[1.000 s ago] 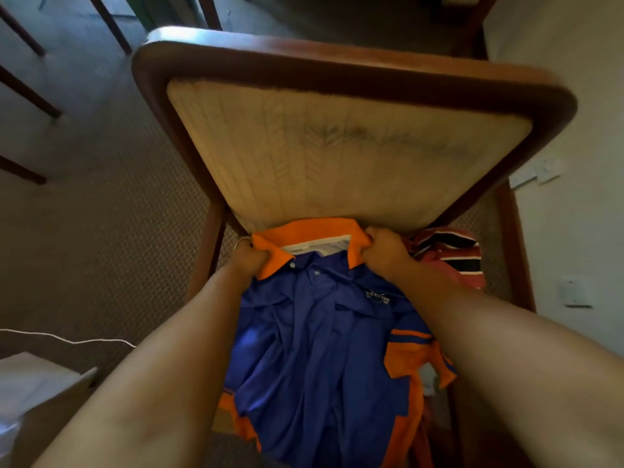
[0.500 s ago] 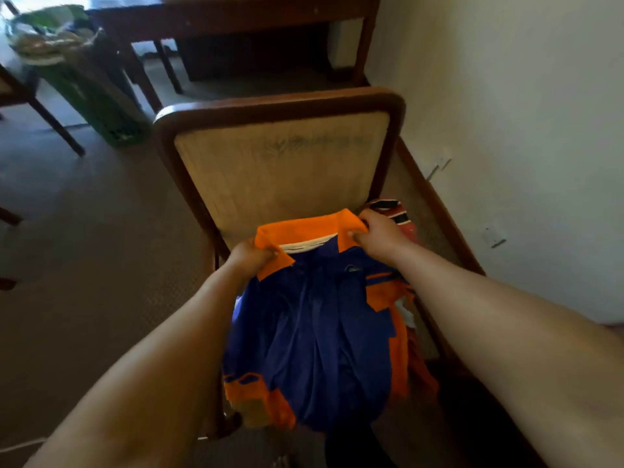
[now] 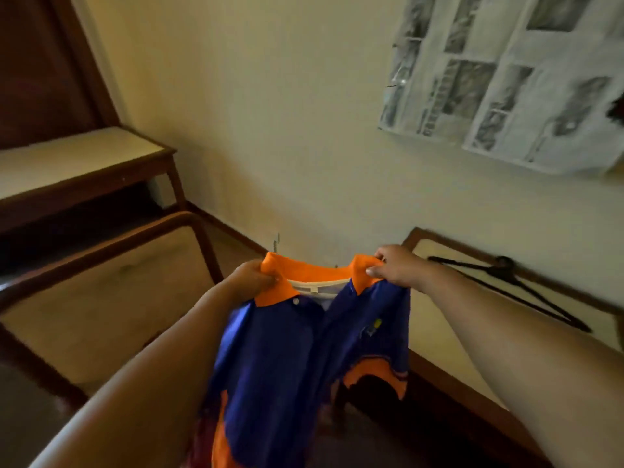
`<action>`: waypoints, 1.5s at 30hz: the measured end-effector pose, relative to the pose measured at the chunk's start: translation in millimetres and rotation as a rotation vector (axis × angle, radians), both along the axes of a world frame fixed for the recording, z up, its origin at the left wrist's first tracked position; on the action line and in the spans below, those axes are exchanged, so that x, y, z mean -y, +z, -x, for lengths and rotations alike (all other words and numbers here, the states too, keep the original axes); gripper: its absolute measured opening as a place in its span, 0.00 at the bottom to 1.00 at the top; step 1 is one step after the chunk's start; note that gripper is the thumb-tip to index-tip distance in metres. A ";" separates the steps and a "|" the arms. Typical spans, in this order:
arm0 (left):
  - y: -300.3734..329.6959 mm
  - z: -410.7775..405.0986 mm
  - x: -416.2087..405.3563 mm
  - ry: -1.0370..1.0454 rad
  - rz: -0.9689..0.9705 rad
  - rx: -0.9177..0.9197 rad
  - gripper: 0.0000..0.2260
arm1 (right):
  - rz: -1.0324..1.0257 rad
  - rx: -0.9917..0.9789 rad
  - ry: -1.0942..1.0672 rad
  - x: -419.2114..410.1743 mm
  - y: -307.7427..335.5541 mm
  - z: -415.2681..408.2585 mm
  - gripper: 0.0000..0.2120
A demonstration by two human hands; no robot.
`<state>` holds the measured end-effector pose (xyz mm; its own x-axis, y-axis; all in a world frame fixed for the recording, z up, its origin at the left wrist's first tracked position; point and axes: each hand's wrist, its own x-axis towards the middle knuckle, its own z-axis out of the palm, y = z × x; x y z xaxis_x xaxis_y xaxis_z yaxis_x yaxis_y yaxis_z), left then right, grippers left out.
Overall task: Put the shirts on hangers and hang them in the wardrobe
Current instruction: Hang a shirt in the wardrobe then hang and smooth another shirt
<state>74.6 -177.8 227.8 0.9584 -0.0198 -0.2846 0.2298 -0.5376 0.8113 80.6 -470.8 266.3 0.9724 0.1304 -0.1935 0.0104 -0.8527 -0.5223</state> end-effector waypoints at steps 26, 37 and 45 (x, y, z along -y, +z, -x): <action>88.8 -40.4 343.6 -0.680 -0.241 0.520 0.10 | -0.046 0.281 -0.732 319.7 71.2 153.8 0.17; 71.3 -89.9 364.2 -0.878 -0.317 0.427 0.16 | 0.113 0.332 -0.822 327.4 44.3 145.6 0.17; 4.3 -129.4 413.8 -0.909 -0.373 0.343 0.13 | -0.161 0.060 -0.908 371.6 -7.3 103.7 0.07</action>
<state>204.0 -591.7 232.0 0.6569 -0.7416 -0.1360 -0.5988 -0.6227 0.5036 -23.0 -842.4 259.0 0.7226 -0.6659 -0.1854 -0.5958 -0.4640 -0.6555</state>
